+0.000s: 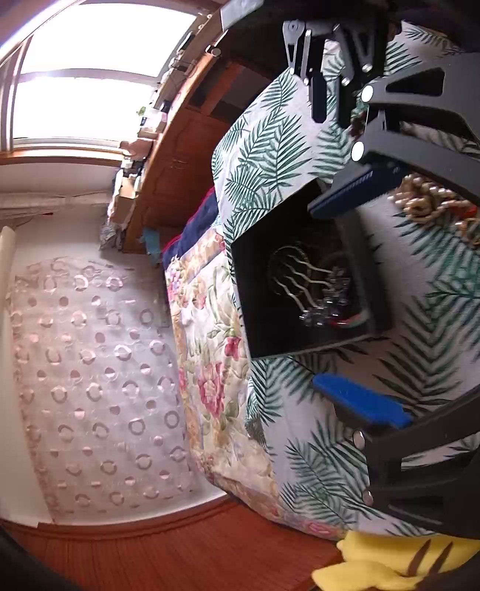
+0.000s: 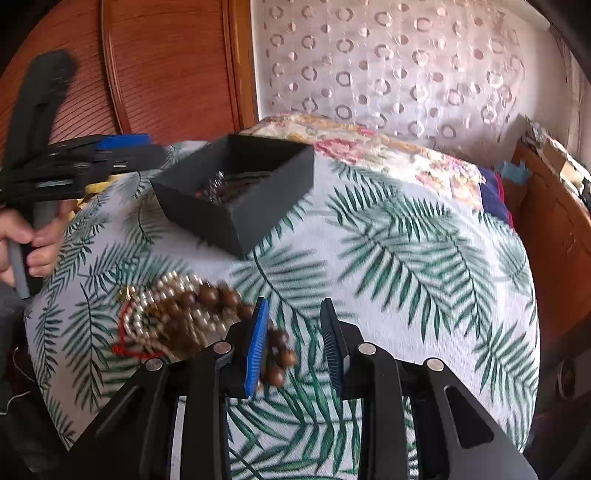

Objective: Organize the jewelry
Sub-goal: 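Grasp the gold ring with the left gripper while the right gripper lifts the brown bead strand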

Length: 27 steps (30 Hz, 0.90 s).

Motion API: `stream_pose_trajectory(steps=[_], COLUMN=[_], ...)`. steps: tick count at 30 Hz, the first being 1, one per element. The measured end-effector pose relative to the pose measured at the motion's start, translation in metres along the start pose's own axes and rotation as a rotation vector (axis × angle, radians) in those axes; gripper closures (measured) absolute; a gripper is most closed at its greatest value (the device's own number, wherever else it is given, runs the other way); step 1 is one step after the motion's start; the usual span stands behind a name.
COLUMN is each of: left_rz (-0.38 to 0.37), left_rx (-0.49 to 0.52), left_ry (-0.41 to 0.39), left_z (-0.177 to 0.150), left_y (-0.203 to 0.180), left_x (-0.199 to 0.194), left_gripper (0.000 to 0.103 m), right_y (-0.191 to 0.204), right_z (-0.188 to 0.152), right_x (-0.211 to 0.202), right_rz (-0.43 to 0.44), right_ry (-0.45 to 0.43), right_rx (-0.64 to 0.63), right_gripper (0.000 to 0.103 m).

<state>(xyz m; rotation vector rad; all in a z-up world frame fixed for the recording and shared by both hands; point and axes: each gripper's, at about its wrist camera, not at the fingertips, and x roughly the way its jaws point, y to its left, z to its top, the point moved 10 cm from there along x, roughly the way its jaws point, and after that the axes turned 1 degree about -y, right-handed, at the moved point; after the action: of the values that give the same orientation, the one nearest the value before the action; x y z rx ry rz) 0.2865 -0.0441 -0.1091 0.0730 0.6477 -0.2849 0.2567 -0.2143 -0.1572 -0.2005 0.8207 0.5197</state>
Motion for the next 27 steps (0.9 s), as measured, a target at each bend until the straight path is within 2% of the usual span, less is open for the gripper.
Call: stream_pose_trajectory(steps=[8,13,17,19,20,24,27], left_rz=[-0.037,-0.035,-0.057,-0.074,-0.081,-0.123,-0.145], left_rx=[-0.050,-0.028,-0.010,0.010,0.015,0.032,0.054], left_ry=[0.036,0.079,0.099,0.118,0.125,0.153,0.174], left_z=[-0.046,-0.078,-0.091,-0.099,-0.101,-0.109,-0.114], left_y=[0.008,0.006,-0.001,-0.007,-0.009,-0.022,-0.033], left_x=[-0.024,-0.032,-0.037,-0.038,-0.038,-0.034,-0.030], left_gripper=[0.013,0.013,0.014,0.023,0.026,0.043,0.055], right_y=[-0.005,0.004,0.009,0.011,0.013,0.013,0.014], right_z=[-0.019,-0.021,-0.024,-0.025,-0.026,-0.020,-0.008], right_x=[0.003,0.005,0.010,0.011,0.010,0.002,-0.015], right_rz=[0.019,0.017,0.008,-0.005,0.003,-0.034,-0.036], right_ry=[0.031,0.048,0.072,0.071,0.071,0.039,-0.033], right_rx=[0.031,0.001,-0.022,-0.044,-0.049,-0.047,-0.027], right_gripper=[0.071,0.071,0.071,0.075,0.086,0.088,0.088])
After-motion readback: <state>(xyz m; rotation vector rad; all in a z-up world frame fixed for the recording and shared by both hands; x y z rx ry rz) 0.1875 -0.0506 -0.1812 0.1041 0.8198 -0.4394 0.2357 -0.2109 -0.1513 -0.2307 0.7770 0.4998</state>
